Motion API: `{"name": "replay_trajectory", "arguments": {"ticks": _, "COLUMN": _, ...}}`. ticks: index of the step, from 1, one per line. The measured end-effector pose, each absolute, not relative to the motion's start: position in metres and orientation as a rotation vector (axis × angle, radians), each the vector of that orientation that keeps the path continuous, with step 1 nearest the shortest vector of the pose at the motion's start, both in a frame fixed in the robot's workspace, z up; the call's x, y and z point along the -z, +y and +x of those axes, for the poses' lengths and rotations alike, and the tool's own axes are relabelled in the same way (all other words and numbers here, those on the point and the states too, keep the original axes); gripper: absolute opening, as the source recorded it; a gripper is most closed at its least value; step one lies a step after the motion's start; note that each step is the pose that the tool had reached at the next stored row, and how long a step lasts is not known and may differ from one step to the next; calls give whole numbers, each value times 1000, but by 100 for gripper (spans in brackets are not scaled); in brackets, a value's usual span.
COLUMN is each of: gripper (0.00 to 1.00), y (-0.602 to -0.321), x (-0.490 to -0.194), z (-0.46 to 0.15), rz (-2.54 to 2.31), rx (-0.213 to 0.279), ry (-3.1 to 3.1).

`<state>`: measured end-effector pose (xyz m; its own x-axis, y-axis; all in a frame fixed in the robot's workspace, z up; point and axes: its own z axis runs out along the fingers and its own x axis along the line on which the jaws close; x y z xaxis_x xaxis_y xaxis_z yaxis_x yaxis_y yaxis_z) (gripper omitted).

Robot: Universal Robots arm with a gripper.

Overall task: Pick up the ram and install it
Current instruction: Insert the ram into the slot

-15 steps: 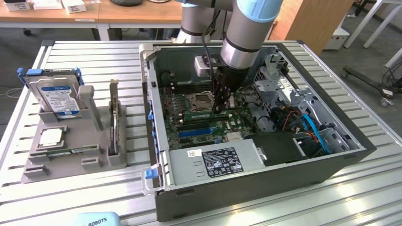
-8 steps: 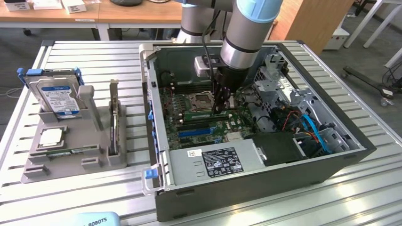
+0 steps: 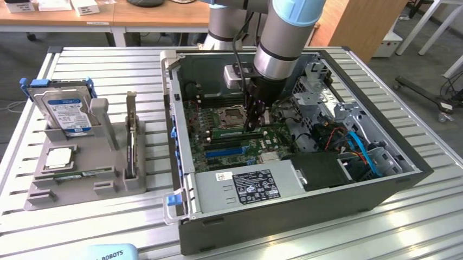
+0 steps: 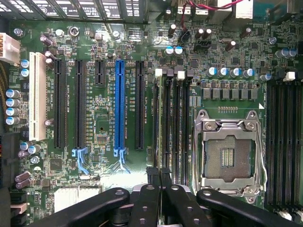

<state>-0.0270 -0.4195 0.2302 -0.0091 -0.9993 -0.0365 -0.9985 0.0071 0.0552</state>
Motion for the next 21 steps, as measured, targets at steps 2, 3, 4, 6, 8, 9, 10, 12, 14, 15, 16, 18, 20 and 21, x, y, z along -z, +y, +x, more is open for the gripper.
{"name": "replay_trajectory", "arguments": {"ticks": 2, "gripper": 11, "y": -420, "x": -230, "z": -27, "rz": 2204, "rx": 102, "ry": -2218}}
{"name": "replay_trajectory", "arguments": {"ticks": 3, "gripper": 11, "y": -420, "x": -230, "z": -27, "rz": 2204, "rx": 102, "ry": -2218}}
{"name": "replay_trajectory", "arguments": {"ticks": 4, "gripper": 11, "y": -420, "x": -230, "z": -27, "rz": 2204, "rx": 102, "ry": -2218}}
{"name": "replay_trajectory", "arguments": {"ticks": 6, "gripper": 11, "y": -420, "x": -230, "z": -27, "rz": 2204, "rx": 102, "ry": -2218}}
{"name": "replay_trajectory", "arguments": {"ticks": 8, "gripper": 11, "y": -420, "x": -230, "z": -27, "rz": 2204, "rx": 102, "ry": -2218}}
{"name": "replay_trajectory", "arguments": {"ticks": 9, "gripper": 11, "y": -420, "x": -230, "z": -27, "rz": 2204, "rx": 102, "ry": -2218}}
{"name": "replay_trajectory", "arguments": {"ticks": 10, "gripper": 11, "y": -420, "x": -230, "z": -27, "rz": 2204, "rx": 102, "ry": -2218}}
{"name": "replay_trajectory", "arguments": {"ticks": 12, "gripper": 11, "y": -420, "x": -230, "z": -27, "rz": 2204, "rx": 102, "ry": -2218}}
{"name": "replay_trajectory", "arguments": {"ticks": 14, "gripper": 11, "y": -419, "x": -230, "z": -27, "rz": 2204, "rx": 102, "ry": -2218}}
{"name": "replay_trajectory", "arguments": {"ticks": 15, "gripper": 11, "y": -419, "x": -230, "z": -27, "rz": 2204, "rx": 102, "ry": -2218}}
{"name": "replay_trajectory", "arguments": {"ticks": 16, "gripper": 11, "y": -419, "x": -230, "z": -27, "rz": 2204, "rx": 102, "ry": -2218}}
{"name": "replay_trajectory", "arguments": {"ticks": 18, "gripper": 11, "y": -419, "x": -230, "z": -27, "rz": 2204, "rx": 101, "ry": -2218}}
{"name": "replay_trajectory", "arguments": {"ticks": 20, "gripper": 11, "y": -419, "x": -230, "z": -27, "rz": 2204, "rx": 101, "ry": -2218}}
{"name": "replay_trajectory", "arguments": {"ticks": 21, "gripper": 11, "y": -419, "x": -229, "z": -27, "rz": 2204, "rx": 101, "ry": -2218}}
